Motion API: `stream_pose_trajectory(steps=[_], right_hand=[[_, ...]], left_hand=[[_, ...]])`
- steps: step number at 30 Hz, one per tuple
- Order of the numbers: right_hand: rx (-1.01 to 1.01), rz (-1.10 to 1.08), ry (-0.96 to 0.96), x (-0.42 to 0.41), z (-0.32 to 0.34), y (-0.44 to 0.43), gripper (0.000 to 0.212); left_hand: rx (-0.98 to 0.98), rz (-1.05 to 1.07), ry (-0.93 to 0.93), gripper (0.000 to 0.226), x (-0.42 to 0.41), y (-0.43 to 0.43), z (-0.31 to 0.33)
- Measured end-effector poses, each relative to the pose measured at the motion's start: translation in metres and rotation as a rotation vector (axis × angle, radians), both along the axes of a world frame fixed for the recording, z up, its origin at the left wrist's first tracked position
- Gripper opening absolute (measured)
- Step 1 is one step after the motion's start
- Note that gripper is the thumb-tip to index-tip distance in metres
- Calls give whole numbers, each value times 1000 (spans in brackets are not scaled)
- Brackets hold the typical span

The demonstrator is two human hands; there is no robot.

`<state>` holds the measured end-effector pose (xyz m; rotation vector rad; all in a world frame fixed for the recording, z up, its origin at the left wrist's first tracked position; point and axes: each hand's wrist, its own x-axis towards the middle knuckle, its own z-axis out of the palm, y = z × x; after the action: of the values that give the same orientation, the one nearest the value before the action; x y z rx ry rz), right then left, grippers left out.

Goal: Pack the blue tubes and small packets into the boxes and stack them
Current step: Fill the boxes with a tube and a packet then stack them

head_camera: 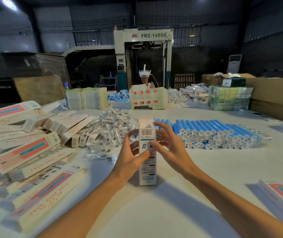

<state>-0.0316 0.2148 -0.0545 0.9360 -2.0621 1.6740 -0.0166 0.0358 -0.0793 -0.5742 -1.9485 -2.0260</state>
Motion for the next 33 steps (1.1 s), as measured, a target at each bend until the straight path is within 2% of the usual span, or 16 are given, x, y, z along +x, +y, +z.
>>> stream_pose_trajectory(steps=[3, 8, 13, 18, 20, 22, 25, 27, 30, 33], right_hand=[[-36, 17, -17, 1, -1, 0, 46], [-13, 30, -23, 2, 2, 3, 36], [51, 49, -43, 0, 11, 7, 27], [-81, 6, -63, -6, 40, 11, 21], [14, 9, -45, -11, 55, 12, 25], [133, -5, 43, -17, 64, 11, 19], [248, -90, 190, -22, 65, 5, 8], [285, -142, 262, -24, 62, 1, 10], [310, -126, 278, -24, 62, 3, 15], [282, -16, 215, -20, 62, 9, 6]], left_hand=[[-45, -19, 79, 91, 2, -2, 4], [-152, -3, 147, 77, 3, -2, 8], [-187, -1, 159, 78, 0, -2, 7], [-224, 4, 157, 77, 0, -1, 7], [-221, -26, 156, 76, 1, -1, 7], [-189, -66, 131, 79, 2, -2, 5], [-163, -89, 80, 96, 3, 2, 2], [-187, -42, 76, 106, 4, 7, 1], [-195, 18, 81, 110, 3, 12, -1], [-206, 80, 121, 111, 2, 11, -3]])
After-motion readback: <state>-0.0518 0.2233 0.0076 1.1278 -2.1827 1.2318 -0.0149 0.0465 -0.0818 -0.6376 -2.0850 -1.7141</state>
